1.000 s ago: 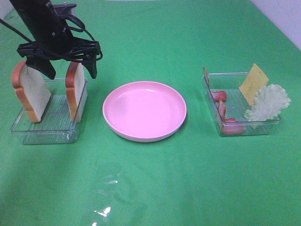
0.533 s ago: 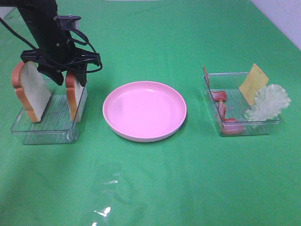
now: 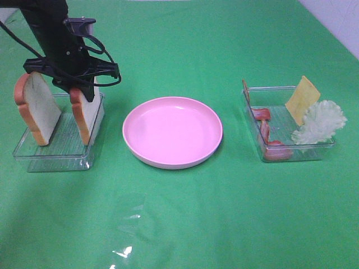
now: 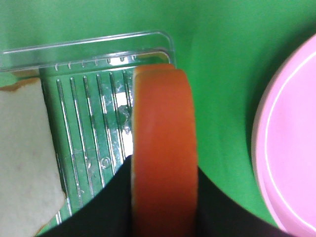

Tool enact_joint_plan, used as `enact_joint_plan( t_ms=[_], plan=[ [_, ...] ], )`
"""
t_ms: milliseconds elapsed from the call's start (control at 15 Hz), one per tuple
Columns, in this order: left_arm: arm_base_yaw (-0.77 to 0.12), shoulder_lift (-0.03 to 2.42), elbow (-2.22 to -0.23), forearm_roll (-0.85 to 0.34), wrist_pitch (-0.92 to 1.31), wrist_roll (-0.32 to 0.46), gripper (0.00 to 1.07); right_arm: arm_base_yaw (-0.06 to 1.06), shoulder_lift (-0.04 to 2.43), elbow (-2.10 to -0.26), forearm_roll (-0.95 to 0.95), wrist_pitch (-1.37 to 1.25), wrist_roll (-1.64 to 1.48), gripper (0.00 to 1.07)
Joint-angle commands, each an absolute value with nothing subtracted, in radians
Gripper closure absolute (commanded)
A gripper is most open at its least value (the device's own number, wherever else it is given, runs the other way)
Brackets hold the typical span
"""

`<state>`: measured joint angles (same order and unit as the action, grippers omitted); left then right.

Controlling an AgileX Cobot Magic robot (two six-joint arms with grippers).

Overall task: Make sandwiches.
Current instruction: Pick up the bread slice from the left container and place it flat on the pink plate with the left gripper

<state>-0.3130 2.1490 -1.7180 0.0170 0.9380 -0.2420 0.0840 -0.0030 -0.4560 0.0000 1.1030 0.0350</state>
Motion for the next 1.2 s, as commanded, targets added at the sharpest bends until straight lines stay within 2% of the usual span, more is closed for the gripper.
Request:
enact_joint_plan(
  t_ms=[67, 267, 467, 733, 867, 1000, 1067, 1200],
  plan=[
    [-0.317, 2.110, -1.730, 0.017, 0.962, -0.250, 0.90, 0.084, -0.037, -0.455, 0.000, 1.099, 0.028, 0.09],
    [-0.317, 2.074, -1.789, 0.011, 1.056, -0.251, 0.90, 0.084, -0.037, -0.455, 0.000, 1.099, 0.028, 0.09],
    [-0.318, 2.039, -1.937, -0.048, 1.227, -0.247, 0.90, 0.084, -0.037, -0.455, 0.000, 1.099, 0.028, 0.09],
    [-0.320, 2.028, -1.996, -0.164, 1.162, -0.169, 0.90, 0.084, -0.037, -0.455, 0.000, 1.099, 0.028, 0.09],
    [-0.320, 2.054, -1.994, -0.298, 1.121, -0.105, 0.90, 0.084, -0.037, -0.455, 0.000, 1.099, 0.028, 0.09],
    [-0.326, 2.095, -1.994, -0.387, 1.104, -0.084, 0.90, 0.084, -0.037, -0.455, 0.000, 1.099, 0.028, 0.09],
    [-0.357, 2.148, -1.994, -0.414, 1.083, -0.054, 0.90, 0.084, -0.037, -0.455, 0.000, 1.099, 0.028, 0.09],
    [-0.392, 2.189, -1.994, -0.427, 1.060, -0.048, 0.90, 0.084, -0.037, -0.455, 0.000, 1.099, 0.028, 0.09]
  ],
)
